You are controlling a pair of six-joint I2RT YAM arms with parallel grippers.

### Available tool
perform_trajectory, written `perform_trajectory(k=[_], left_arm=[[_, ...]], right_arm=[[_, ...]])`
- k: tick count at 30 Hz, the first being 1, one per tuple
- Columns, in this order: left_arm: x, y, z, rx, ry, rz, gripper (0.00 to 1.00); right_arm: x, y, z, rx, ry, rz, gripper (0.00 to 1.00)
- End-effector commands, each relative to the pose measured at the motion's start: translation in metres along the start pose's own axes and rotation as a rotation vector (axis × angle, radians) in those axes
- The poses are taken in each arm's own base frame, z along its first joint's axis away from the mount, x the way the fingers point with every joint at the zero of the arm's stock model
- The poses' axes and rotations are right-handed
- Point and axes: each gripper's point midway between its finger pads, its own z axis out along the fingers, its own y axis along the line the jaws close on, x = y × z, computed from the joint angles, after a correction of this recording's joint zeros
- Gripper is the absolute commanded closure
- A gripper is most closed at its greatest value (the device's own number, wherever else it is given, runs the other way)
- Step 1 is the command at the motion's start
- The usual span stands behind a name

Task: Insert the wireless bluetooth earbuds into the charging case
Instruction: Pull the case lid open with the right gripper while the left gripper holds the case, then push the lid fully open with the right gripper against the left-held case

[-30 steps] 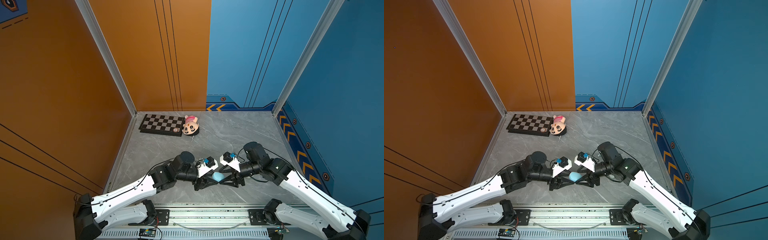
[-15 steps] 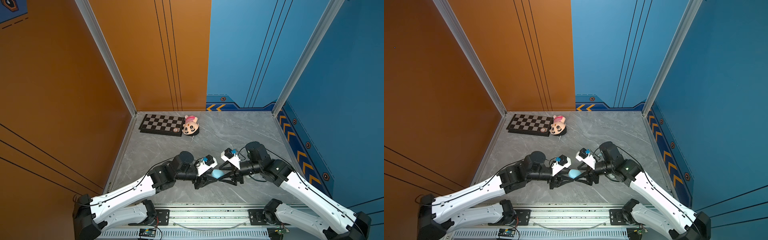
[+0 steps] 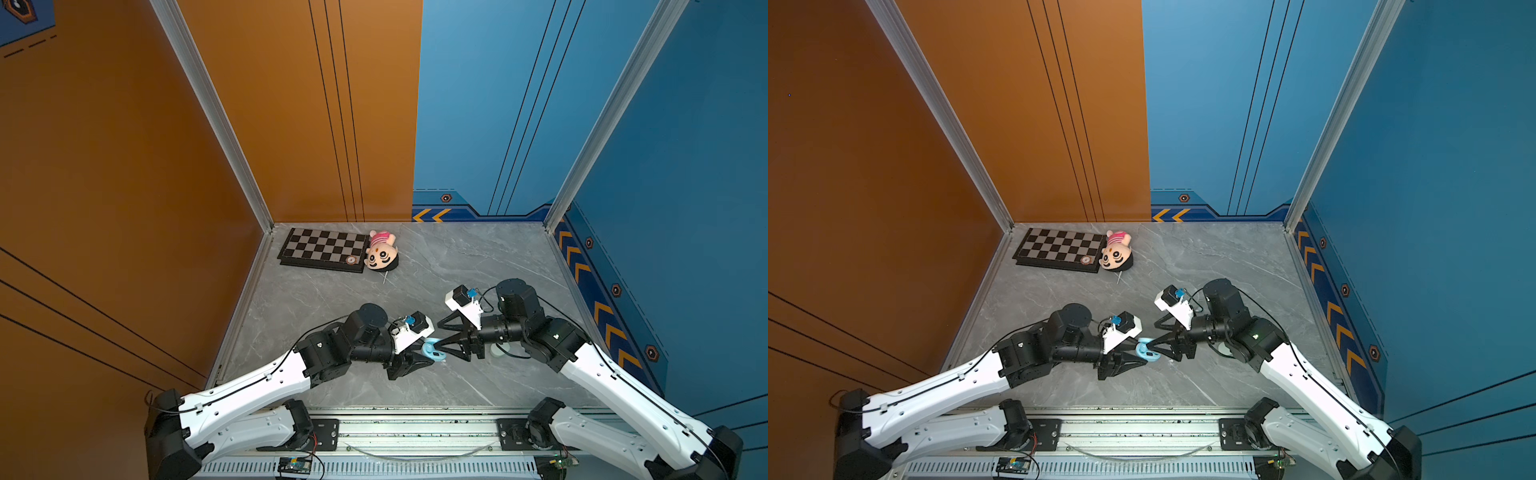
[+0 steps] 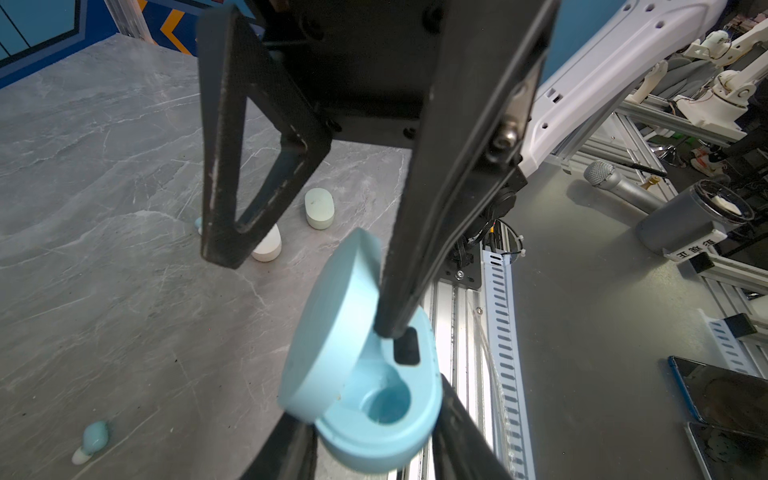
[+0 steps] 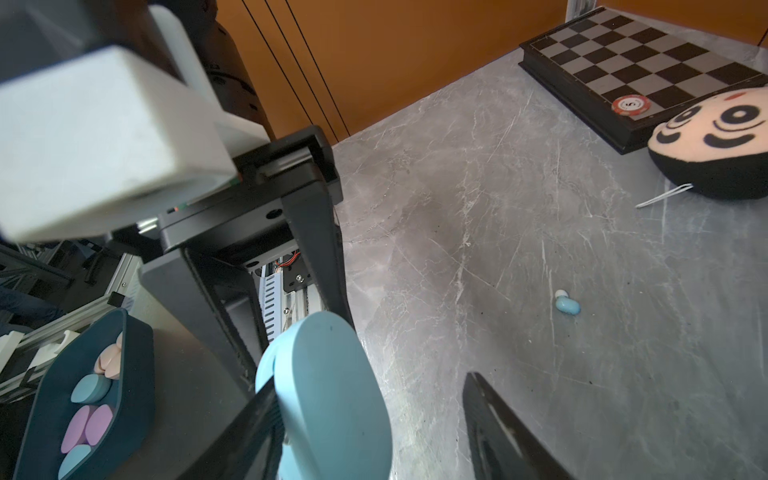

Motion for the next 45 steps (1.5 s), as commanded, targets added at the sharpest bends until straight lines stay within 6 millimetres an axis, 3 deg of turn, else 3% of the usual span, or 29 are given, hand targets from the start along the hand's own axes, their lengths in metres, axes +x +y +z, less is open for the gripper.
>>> perform_trajectory(k=[1, 10, 17, 24, 25, 30, 34, 37, 41, 45], left_arm=[[-0.008, -0.012, -0.005, 0.039, -0.023, 0.015, 1.00], [-0.026, -0.006, -0.009, 0.007, -0.093, 0.009, 1.00], [-0.025, -0.003, -0.011, -0.003, -0.090, -0.002, 1.00], [-0.029, 0.000, -0.011, -0.019, -0.100, -0.024, 1.00], [-0.029, 0.002, -0.011, -0.026, -0.102, -0.038, 0.97], [-0.032, 0.003, -0.014, -0.030, -0.104, -0.074, 0.60], [-0.029, 0.000, -0.020, -0.032, -0.085, -0.085, 0.44], [-0.025, 0.000, -0.027, -0.046, -0.071, -0.098, 0.37], [-0.019, -0.001, -0.038, -0.074, -0.017, -0.115, 0.36], [-0.031, 0.007, -0.053, -0.147, -0.037, -0.102, 0.35]], right_arm=[[-0.007, -0.008, -0.004, 0.053, -0.032, -0.009, 0.32], [0.000, -0.011, -0.005, 0.065, -0.028, -0.010, 0.46], [-0.005, -0.015, -0.009, 0.094, -0.043, -0.014, 0.74], [-0.009, -0.014, -0.011, 0.097, -0.055, -0.025, 0.91], [-0.010, -0.015, -0.011, 0.102, -0.058, -0.029, 0.92], [-0.018, -0.022, -0.015, 0.158, -0.079, -0.050, 0.99], [-0.025, -0.036, -0.022, 0.260, -0.103, -0.075, 1.00], [-0.027, -0.041, -0.026, 0.306, -0.111, -0.102, 1.00], [-0.028, -0.044, -0.031, 0.352, -0.114, -0.135, 1.00], [-0.028, -0.044, -0.034, 0.380, -0.114, -0.174, 1.00]])
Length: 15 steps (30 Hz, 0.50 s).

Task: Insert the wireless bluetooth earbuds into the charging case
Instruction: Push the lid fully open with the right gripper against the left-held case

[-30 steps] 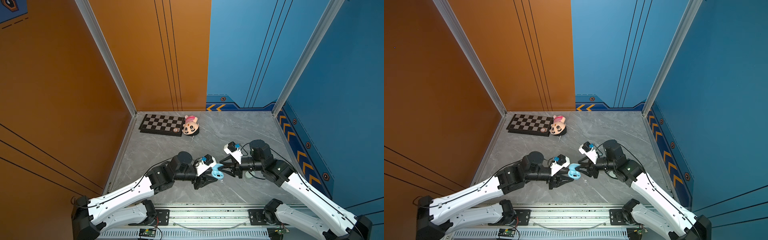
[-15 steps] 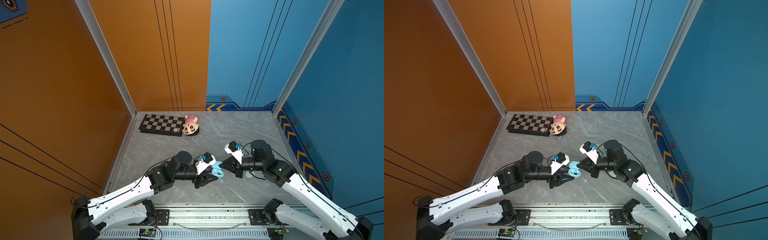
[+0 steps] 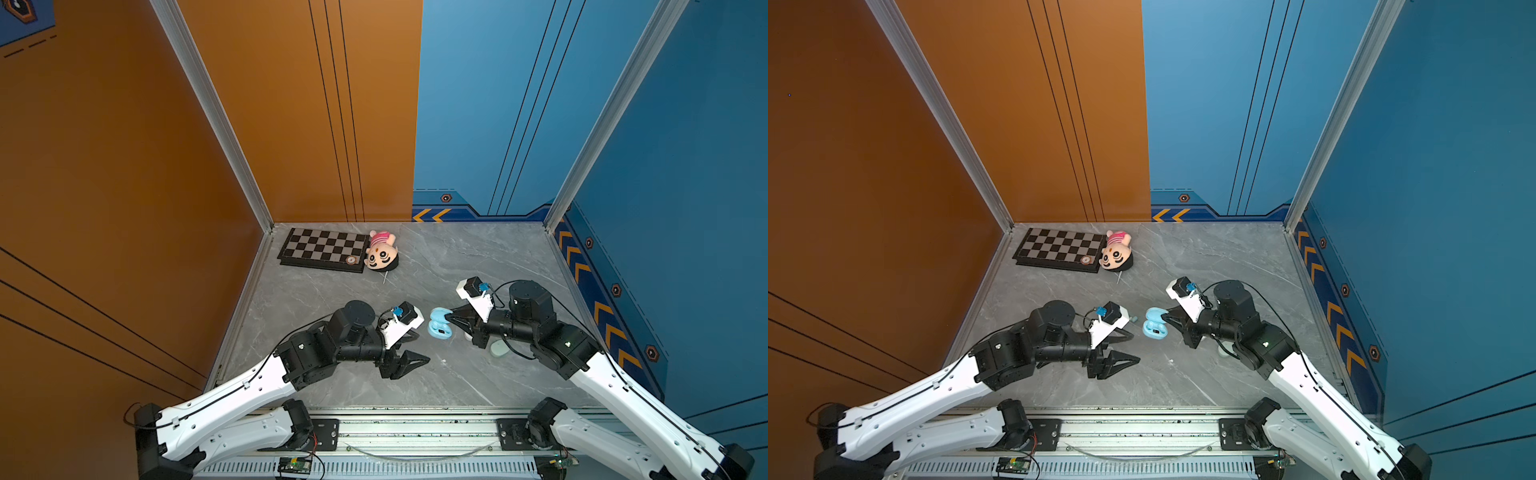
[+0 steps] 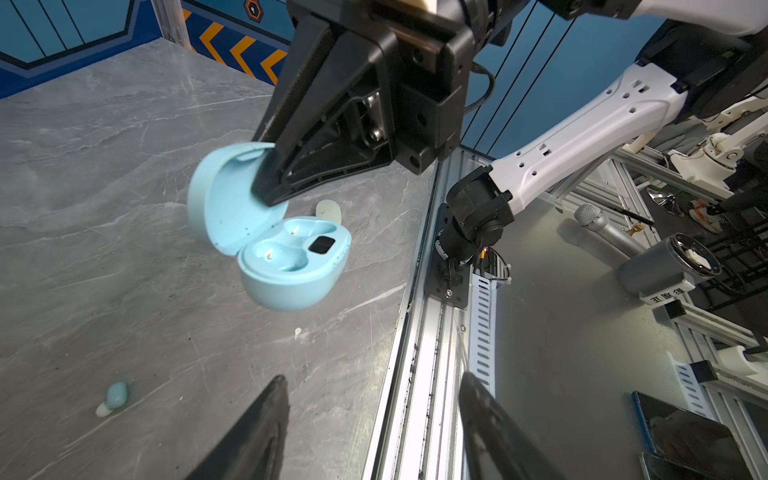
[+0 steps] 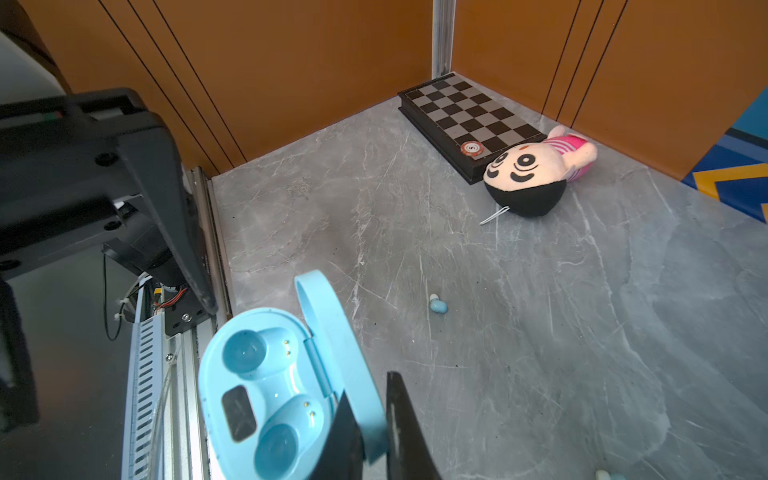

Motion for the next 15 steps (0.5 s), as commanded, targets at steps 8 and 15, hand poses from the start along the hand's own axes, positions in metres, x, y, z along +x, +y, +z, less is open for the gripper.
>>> perform_trajectory(k=[8, 15], left_arm=[[-0.047, 0.035, -0.017, -0.251, -0.049, 0.077, 0.37], [-0.060, 0.033, 0.010, -0.226, -0.029, 0.115, 0.41]], right_arm=[[-0.013, 0.002, -0.005, 0.052, -0.051, -0.092, 1.00], [-0.015, 0.009, -0.002, 0.040, -0.062, -0.107, 1.00]])
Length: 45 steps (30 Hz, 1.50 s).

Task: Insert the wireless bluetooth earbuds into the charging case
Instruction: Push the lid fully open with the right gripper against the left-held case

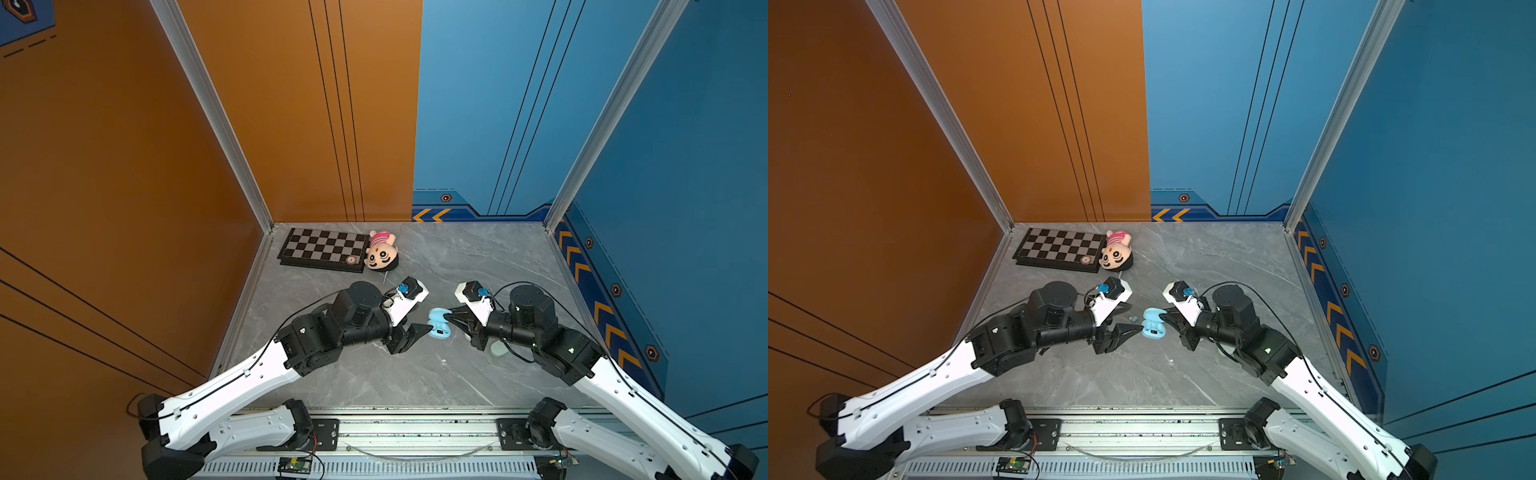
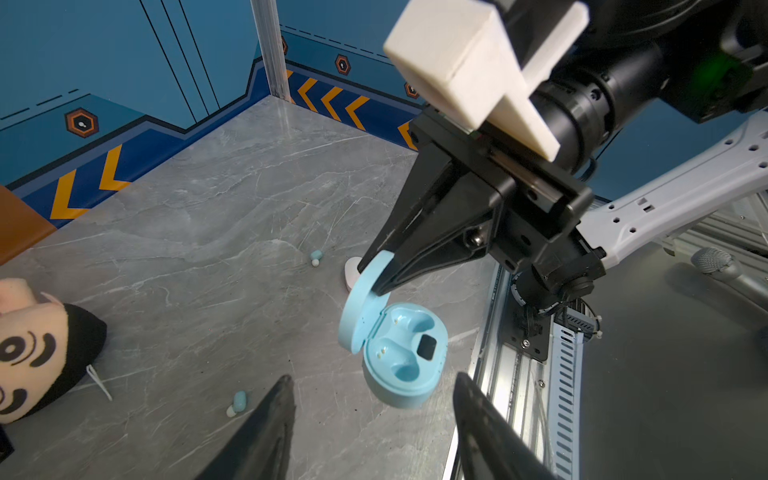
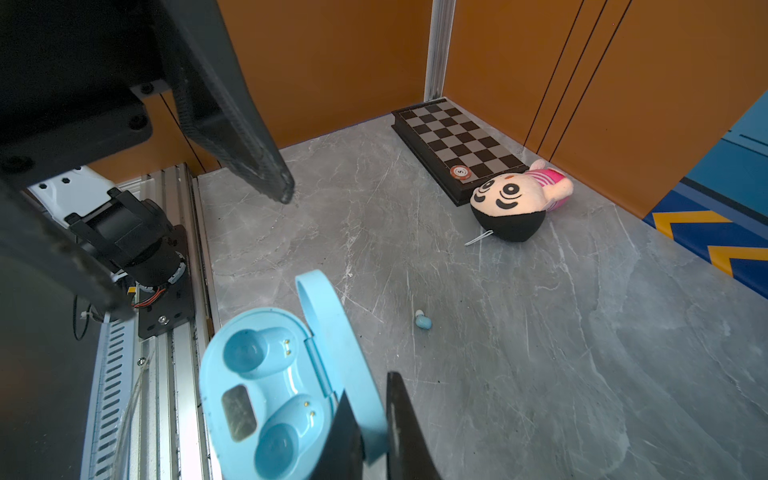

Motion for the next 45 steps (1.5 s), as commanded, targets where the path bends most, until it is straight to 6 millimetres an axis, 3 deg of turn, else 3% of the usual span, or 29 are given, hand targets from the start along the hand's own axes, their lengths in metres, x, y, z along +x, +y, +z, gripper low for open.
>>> perform_trajectory(k=[1, 10, 17, 26, 30, 36, 40, 45], left_arm=[[-0.008, 0.000, 0.009, -0.012, -0.011, 0.037, 0.43], [-0.012, 0.003, 0.027, -0.044, -0.029, 0.044, 0.67], [-0.011, 0.003, 0.031, -0.041, -0.028, 0.048, 0.80], [-0.002, -0.002, 0.027, -0.014, -0.009, 0.047, 0.79], [-0.002, -0.001, 0.028, -0.016, -0.005, 0.049, 0.91], [-0.002, 0.001, 0.029, -0.025, -0.002, 0.051, 1.00], [-0.002, 0.004, 0.029, -0.043, -0.002, 0.049, 1.00], [0.002, 0.017, 0.027, -0.106, -0.004, 0.014, 1.00]], right_arm=[[-0.005, -0.002, 0.000, 0.021, -0.028, -0.025, 1.00], [-0.001, 0.012, 0.000, -0.022, -0.028, -0.031, 1.00], [0.001, 0.014, 0.000, -0.023, -0.030, -0.027, 1.00], [-0.003, 0.013, -0.002, -0.018, -0.046, -0.022, 1.00], [-0.003, 0.013, -0.002, -0.020, -0.046, -0.020, 1.00], [-0.006, 0.011, -0.005, -0.009, -0.057, -0.018, 1.00], [-0.009, 0.009, -0.006, -0.001, -0.064, -0.007, 0.88], [-0.017, 0.006, -0.012, 0.010, -0.088, 0.018, 0.61]])
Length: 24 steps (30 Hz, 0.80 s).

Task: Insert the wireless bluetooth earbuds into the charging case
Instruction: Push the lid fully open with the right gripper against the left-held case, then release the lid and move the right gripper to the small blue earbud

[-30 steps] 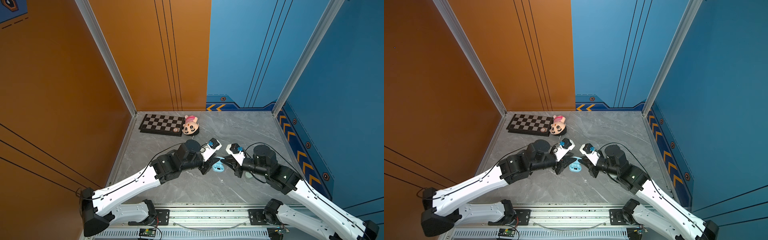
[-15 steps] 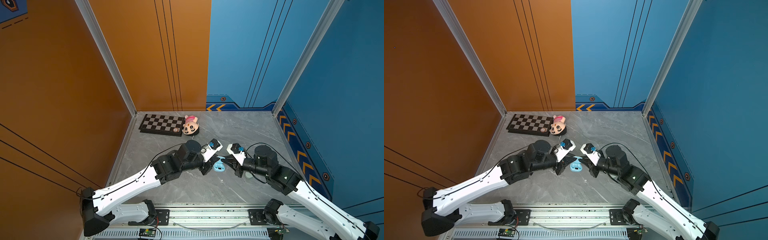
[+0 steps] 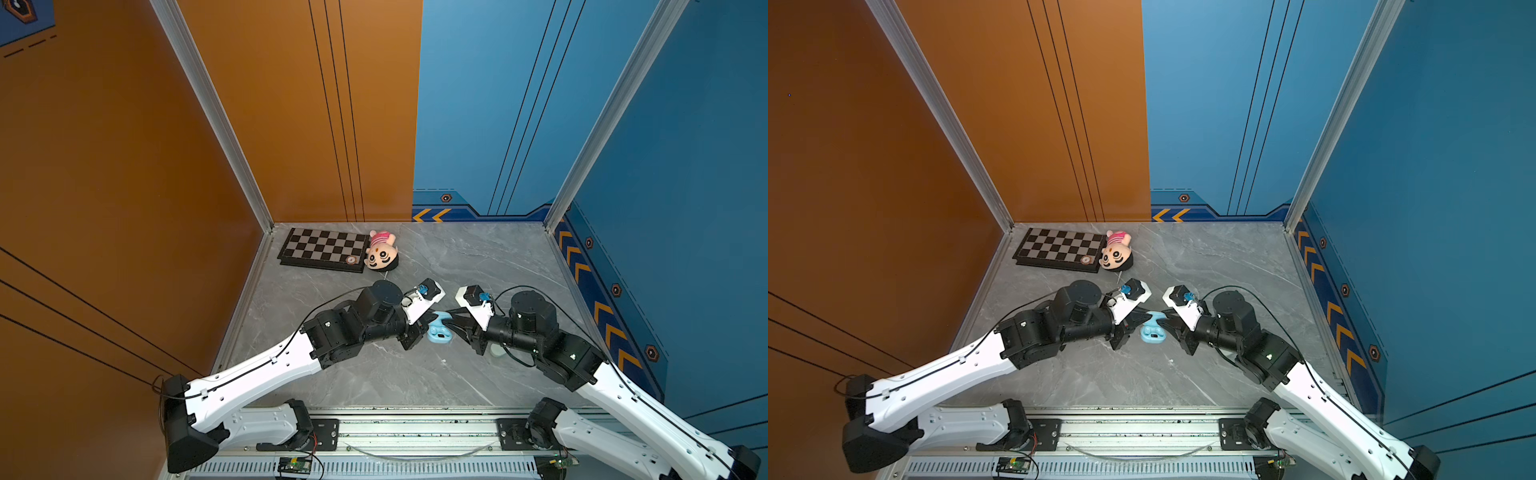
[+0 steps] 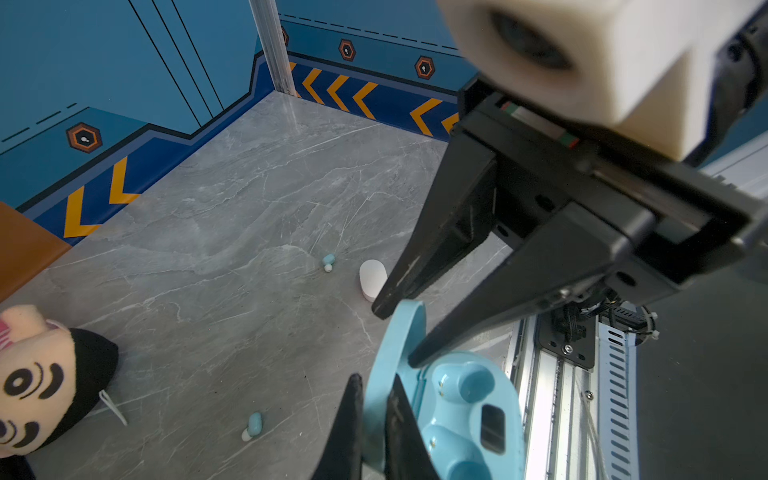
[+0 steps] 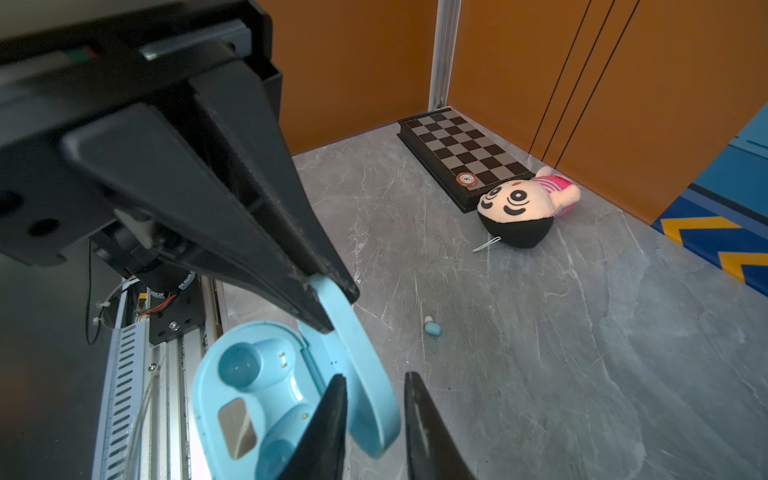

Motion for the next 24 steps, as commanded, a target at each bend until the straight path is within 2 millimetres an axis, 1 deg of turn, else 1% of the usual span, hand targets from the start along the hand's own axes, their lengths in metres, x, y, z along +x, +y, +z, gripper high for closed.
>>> perform_trajectory(k=[1, 5, 6, 9, 11, 13, 16, 17, 19, 21, 24], left_arm=[[0.000, 0.015, -0.004, -0.074, -0.030, -0.054, 1.00], [0.000, 0.035, -0.010, -0.145, -0.077, -0.114, 1.00], [0.009, 0.040, -0.009, -0.165, -0.070, -0.131, 1.00], [0.018, 0.053, -0.012, -0.207, -0.086, -0.165, 1.00], [0.016, 0.059, -0.015, -0.231, -0.120, -0.177, 1.00], [0.024, 0.065, -0.017, -0.259, -0.128, -0.195, 1.00], [0.035, 0.073, -0.021, -0.297, -0.142, -0.229, 1.00], [0.039, 0.076, -0.023, -0.313, -0.150, -0.242, 1.00], [0.046, 0.080, -0.025, -0.334, -0.166, -0.262, 1.00], [0.055, 0.083, -0.024, -0.348, -0.173, -0.280, 1.00], [0.069, 0.085, -0.020, -0.359, -0.181, -0.302, 1.00]], right_arm=[[-0.018, -0.011, -0.012, 0.047, -0.065, 0.029, 0.58], [-0.019, -0.021, -0.021, 0.102, -0.086, 0.113, 0.50], [-0.019, -0.025, -0.024, 0.126, -0.092, 0.142, 0.48], [-0.019, -0.043, -0.034, 0.221, -0.117, 0.269, 0.43], [-0.020, -0.054, -0.037, 0.262, -0.135, 0.376, 0.44], [-0.018, -0.067, -0.036, 0.290, -0.128, 0.506, 0.46], [-0.002, -0.088, -0.028, 0.362, -0.046, 0.700, 0.47], [0.008, -0.098, -0.026, 0.411, -0.003, 0.778, 0.49], [0.030, -0.119, -0.030, 0.569, 0.078, 0.935, 0.50], [0.056, -0.138, -0.038, 0.740, 0.141, 1.107, 0.51], [0.084, -0.160, -0.041, 0.890, 0.139, 1.320, 0.51]])
